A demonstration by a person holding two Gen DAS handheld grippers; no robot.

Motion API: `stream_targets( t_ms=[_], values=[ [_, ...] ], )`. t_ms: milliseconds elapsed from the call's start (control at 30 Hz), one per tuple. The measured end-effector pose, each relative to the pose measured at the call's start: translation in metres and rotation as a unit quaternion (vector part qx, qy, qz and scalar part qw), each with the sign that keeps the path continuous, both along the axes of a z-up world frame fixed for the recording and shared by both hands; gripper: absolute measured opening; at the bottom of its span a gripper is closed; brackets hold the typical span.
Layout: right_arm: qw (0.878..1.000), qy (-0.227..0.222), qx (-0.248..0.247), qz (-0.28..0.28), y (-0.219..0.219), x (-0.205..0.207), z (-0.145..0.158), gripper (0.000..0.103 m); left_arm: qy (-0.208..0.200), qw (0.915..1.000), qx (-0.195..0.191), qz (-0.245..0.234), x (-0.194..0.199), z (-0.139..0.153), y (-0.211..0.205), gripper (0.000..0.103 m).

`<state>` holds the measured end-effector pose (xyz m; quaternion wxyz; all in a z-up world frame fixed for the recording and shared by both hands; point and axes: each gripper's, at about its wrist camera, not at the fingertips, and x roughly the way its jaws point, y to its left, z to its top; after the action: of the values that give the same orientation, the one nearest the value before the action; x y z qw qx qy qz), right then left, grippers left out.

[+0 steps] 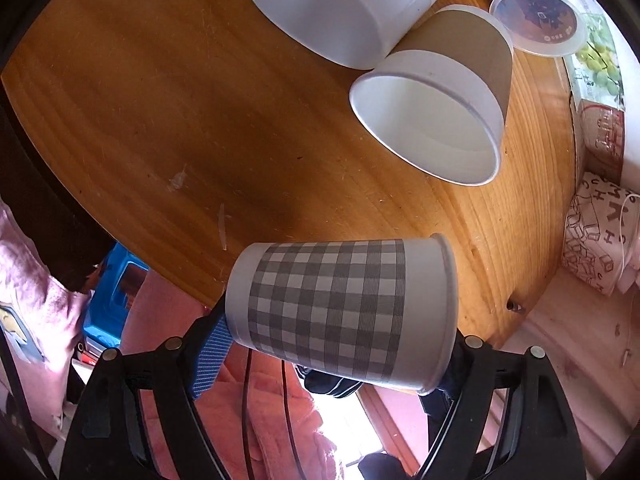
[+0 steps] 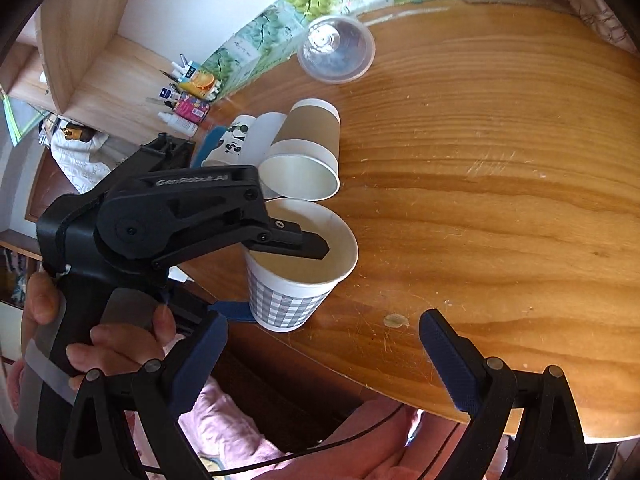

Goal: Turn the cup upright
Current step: 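Lift the checkered cup with the right tool and rotate it, then turn the checkered cup upright in the right tool, opening upward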

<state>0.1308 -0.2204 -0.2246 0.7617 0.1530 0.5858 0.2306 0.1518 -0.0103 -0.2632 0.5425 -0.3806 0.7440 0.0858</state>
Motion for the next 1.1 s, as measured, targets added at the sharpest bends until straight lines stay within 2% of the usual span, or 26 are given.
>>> stream_targets(
  t_ms=[167,400,567,767,867,967,1100],
  values=[
    [1.0,0.025,0.014,0.005,-0.002,0.014,-0.003,0.097,-0.007,0.9999,0.003,0.009,0.003,0.008,-0.001,0.09],
    [0.998,0.038,0.031,0.026,0.001,0.029,-0.005,0.097,-0.019,0.9997,0.009,0.013,0.006,0.02,-0.001,0.091],
    [0.997,0.058,0.039,0.039,-0.001,0.034,-0.008,0.098,-0.033,0.9994,0.011,-0.004,0.005,0.031,-0.006,0.091],
    [0.994,0.088,0.053,0.029,-0.002,0.035,-0.015,0.098,-0.06,0.9972,0.022,-0.04,0.001,0.043,-0.006,0.091],
    [0.993,0.102,0.058,0.02,0.0,0.034,-0.018,0.098,-0.094,0.9934,0.012,-0.063,0.001,0.051,-0.005,0.091],
    [0.992,0.11,0.06,0.002,0.001,0.032,-0.021,0.098,-0.131,0.9867,0.019,-0.094,0.003,0.064,-0.003,0.091],
    [0.989,0.129,0.07,-0.029,0.0,0.028,-0.025,0.098,-0.199,0.9677,0.047,-0.147,0.003,0.084,0.003,0.091]
  ],
)
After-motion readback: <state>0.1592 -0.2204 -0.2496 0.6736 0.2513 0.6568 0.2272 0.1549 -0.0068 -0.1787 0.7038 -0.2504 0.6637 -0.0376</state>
